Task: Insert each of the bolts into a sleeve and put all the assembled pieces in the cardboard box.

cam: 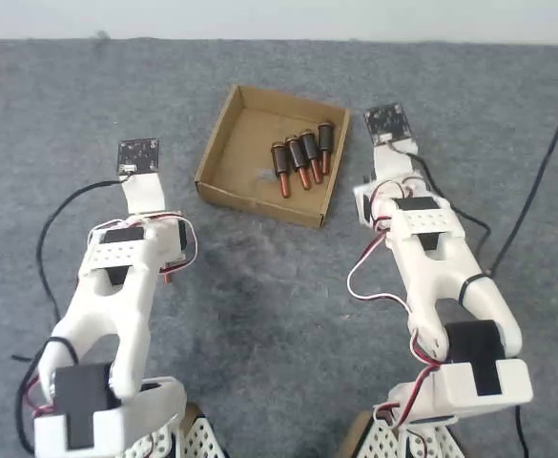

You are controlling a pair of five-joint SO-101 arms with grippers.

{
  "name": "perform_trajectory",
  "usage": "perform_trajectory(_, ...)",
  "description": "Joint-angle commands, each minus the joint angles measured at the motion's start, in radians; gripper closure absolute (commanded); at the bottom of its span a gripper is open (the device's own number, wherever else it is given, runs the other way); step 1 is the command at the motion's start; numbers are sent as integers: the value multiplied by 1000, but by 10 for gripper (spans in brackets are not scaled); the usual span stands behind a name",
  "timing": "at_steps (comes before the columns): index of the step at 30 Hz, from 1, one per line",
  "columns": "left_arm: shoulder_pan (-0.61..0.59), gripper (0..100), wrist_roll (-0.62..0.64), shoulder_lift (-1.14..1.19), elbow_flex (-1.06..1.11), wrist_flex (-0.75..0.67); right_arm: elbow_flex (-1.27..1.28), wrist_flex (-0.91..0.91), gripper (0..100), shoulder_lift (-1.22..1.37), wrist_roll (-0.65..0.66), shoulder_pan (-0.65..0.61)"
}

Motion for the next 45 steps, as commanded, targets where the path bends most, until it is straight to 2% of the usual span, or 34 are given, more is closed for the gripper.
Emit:
perform_trajectory(1, 3, 988, 6, -57, -10, -23, -21, -213, 991, -61, 11, -7)
perform_trajectory(6, 2, 988, 5, -57, -10, -23, 9, -533, 991, -61, 12, -21)
perform_trajectory(11, 2, 988, 3, -57, -10, -23, -2, -702, 991, -18, 12, -45)
perform_trajectory(21, 0, 988, 2, -57, -10, -25, -72, -1118, 992, 271, 11, -108)
perform_trajectory(25, 0, 988, 2, -57, -10, -28, -14, -1207, 992, 272, 11, -165)
perform_trajectory(30, 2, 988, 5, -57, 16, -97, 158, -1285, 992, 145, 5, -252)
perform_trajectory(37, 2, 988, 8, -57, 21, -109, 387, -1285, 992, -65, -264, -315)
perform_trajectory(45, 0, 988, 8, -57, 21, -109, 617, -1288, 992, -208, -284, -357)
